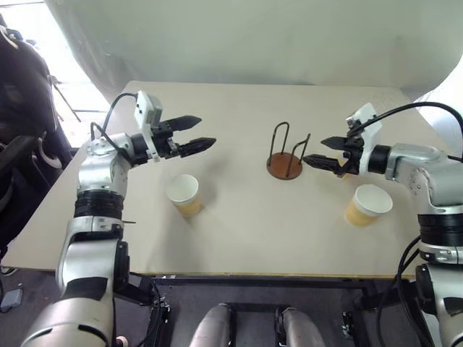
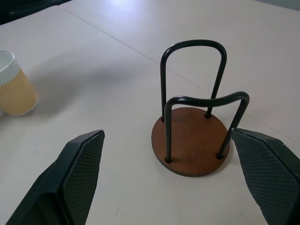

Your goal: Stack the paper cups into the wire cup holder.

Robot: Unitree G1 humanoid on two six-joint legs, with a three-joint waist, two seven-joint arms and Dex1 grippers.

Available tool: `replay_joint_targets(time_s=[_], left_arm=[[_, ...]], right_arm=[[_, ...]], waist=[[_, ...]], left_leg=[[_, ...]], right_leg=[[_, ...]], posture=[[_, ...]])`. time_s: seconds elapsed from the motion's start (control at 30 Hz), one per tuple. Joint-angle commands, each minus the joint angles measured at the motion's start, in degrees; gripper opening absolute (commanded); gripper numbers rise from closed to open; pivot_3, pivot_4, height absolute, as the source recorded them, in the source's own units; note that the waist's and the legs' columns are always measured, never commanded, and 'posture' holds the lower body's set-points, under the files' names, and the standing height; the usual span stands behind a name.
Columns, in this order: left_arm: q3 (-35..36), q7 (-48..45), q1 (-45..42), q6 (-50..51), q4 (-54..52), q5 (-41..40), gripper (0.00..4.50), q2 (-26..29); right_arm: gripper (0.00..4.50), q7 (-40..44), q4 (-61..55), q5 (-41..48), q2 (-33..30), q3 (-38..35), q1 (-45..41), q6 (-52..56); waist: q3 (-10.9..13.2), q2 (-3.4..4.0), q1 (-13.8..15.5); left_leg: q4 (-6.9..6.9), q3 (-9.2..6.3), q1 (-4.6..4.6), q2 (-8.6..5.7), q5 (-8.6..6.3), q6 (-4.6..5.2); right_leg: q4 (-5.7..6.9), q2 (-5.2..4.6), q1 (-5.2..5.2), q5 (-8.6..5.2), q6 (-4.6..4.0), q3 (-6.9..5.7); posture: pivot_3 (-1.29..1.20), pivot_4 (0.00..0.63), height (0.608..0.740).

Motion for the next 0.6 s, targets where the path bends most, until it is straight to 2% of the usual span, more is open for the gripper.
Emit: replay_joint_targets(time_s=[0.03, 0.23, 0.4, 0.6], left_arm=[[0.47, -6.75, -2.12, 3.33, -1.58, -2.62, 4.50, 2.54], [-1.41, -15.49, -4.72, 5.40, 0.77, -1.77, 4.50, 5.51], [-3.06, -17.24, -8.15, 0.88, 6.16, 1.80, 4.50, 6.74], [-3.04, -18.53, -9.87, -0.58, 7.37, 2.35, 4.50, 6.23]], right_arm=[[4.45, -0.78, -2.09, 0.08, -0.71, 0.75, -1.45, 0.45], [4.45, -0.84, -3.86, 0.89, -0.46, 2.13, -1.26, 1.68], [4.45, -2.58, -5.22, 0.22, 1.31, 3.60, -0.62, 1.68], [4.45, -7.72, -6.81, -1.79, 5.41, 5.94, 0.78, 1.50]], waist=[[0.00, 0.00, -0.06], [0.00, 0.00, -0.03], [0.00, 0.00, -0.12], [0.00, 0.00, -0.17]], left_leg=[[0.00, 0.00, 0.00, 0.00, -0.01, 0.00], [0.00, -0.01, -0.03, 0.00, -0.07, -0.05], [0.00, -0.01, -0.02, 0.00, -0.08, -0.04], [0.00, -0.02, -0.04, 0.00, -0.09, 0.02]], right_leg=[[0.00, 0.00, -0.01, 0.00, -0.01, 0.00], [0.02, 0.01, -0.03, -0.04, -0.02, 0.00], [0.01, 0.00, -0.03, -0.06, -0.04, 0.00], [0.02, 0.00, -0.07, -0.08, -0.01, 0.00]], posture=[[0.00, 0.150, 0.740], [0.00, 0.150, 0.740], [0.00, 0.150, 0.740], [0.00, 0.150, 0.740]])
